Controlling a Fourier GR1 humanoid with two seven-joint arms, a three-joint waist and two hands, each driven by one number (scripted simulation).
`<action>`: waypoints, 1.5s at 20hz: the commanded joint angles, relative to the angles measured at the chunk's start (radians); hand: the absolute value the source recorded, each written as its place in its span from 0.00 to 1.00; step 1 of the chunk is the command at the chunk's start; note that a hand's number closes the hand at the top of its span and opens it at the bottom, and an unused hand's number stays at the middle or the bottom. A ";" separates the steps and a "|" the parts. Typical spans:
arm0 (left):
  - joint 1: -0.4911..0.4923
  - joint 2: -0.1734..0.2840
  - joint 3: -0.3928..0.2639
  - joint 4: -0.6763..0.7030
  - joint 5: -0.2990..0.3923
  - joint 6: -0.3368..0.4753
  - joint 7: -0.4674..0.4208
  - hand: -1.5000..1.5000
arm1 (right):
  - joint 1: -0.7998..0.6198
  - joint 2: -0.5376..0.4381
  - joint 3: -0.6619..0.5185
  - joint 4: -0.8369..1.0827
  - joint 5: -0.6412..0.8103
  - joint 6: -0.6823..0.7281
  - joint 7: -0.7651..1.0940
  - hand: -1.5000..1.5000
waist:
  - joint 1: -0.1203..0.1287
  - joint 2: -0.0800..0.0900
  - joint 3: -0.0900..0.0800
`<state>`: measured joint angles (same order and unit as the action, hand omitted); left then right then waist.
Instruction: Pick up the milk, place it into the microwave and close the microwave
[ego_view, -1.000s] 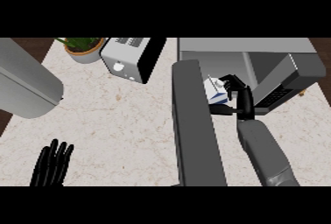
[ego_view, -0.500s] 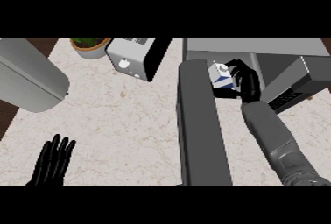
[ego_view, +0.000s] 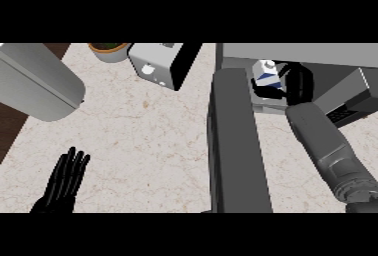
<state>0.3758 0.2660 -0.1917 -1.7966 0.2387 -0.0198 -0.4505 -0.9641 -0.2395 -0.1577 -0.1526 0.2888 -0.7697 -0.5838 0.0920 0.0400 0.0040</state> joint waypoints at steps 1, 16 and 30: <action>-0.036 0.016 0.011 0.027 -0.025 0.000 0.004 0.00 | -0.024 -0.036 0.008 0.035 0.026 -0.076 0.013 0.00 | 0.015 0.011 0.000; -0.026 0.002 -0.044 0.014 -0.071 0.003 0.014 0.00 | -0.044 0.004 0.019 0.066 0.043 0.065 -0.002 0.00 | 0.035 0.009 0.003; -0.081 -0.035 -0.068 0.027 -0.075 -0.003 0.018 0.00 | 0.084 0.035 -0.114 0.020 -0.093 0.267 -0.230 0.00 | -0.022 -0.006 0.001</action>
<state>0.3137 0.2301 -0.2629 -1.7746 0.1638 -0.0174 -0.4416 -0.9295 -0.2134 -0.2375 -0.1284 0.2309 -0.5500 -0.7519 0.0887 0.0401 0.0058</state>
